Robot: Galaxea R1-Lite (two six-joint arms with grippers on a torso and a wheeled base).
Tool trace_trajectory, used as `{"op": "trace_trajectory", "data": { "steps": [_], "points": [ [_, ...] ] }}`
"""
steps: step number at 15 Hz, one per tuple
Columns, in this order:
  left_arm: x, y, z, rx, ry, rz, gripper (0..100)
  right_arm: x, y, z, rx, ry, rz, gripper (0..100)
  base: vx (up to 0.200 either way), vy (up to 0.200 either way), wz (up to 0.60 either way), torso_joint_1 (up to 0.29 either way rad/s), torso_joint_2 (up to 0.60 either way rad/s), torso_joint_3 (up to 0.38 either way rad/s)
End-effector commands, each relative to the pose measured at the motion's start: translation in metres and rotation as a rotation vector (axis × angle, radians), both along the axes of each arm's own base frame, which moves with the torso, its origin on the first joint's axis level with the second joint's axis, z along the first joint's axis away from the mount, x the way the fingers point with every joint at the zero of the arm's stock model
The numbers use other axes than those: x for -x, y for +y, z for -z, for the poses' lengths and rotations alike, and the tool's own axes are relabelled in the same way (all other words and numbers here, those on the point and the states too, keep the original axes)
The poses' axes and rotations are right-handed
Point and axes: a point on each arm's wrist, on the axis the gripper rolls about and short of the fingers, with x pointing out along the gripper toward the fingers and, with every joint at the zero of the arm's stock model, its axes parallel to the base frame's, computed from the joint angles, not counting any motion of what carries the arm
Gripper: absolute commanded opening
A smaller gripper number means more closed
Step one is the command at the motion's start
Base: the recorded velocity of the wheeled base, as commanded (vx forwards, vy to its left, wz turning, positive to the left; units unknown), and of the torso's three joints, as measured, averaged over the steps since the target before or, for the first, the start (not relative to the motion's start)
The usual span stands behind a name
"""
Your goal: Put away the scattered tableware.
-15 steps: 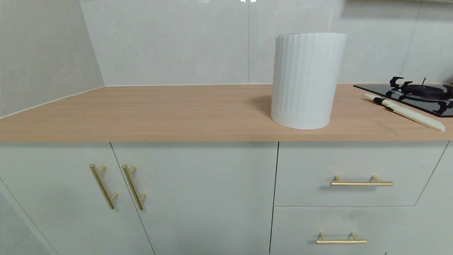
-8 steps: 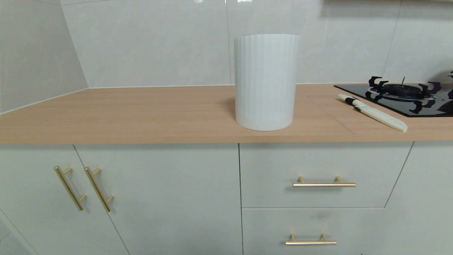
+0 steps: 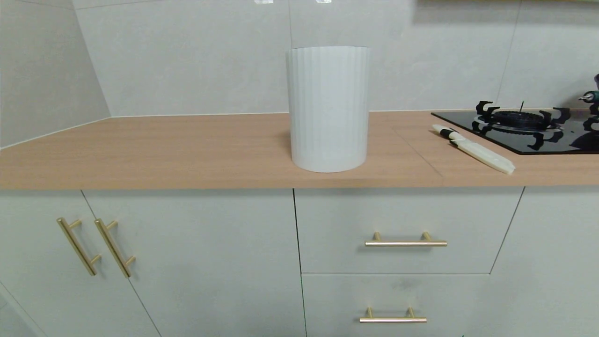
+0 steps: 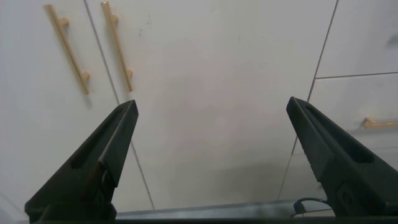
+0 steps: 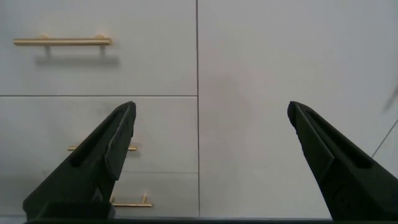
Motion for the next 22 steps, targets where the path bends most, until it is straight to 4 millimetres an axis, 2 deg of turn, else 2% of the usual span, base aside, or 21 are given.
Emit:
{"op": "trace_trajectory", "data": {
  "steps": [1,12,16,22],
  "points": [
    [0.0000,0.0000,0.0000,0.000,0.000,0.000,100,-0.0001,0.0000,0.0000,0.000,0.001,0.002,100,0.000,0.000,0.00,0.000,0.00,0.000],
    [0.0000,0.0000,0.0000,0.000,0.000,0.000,100,-0.0001,0.0000,0.0000,0.002,0.001,-0.001,100,0.000,0.000,0.00,0.002,-0.01,-0.006],
    [0.0000,0.0000,0.0000,0.000,0.000,0.000,100,-0.0001,0.0000,0.0000,0.002,0.001,-0.001,100,0.000,0.000,0.00,0.088,-0.27,-0.257],
    [0.0000,0.0000,0.0000,0.000,0.000,0.000,100,-0.0001,0.0000,0.0000,0.002,0.001,-0.001,100,0.000,0.000,0.00,0.177,-0.51,-0.291]
  ]
}}
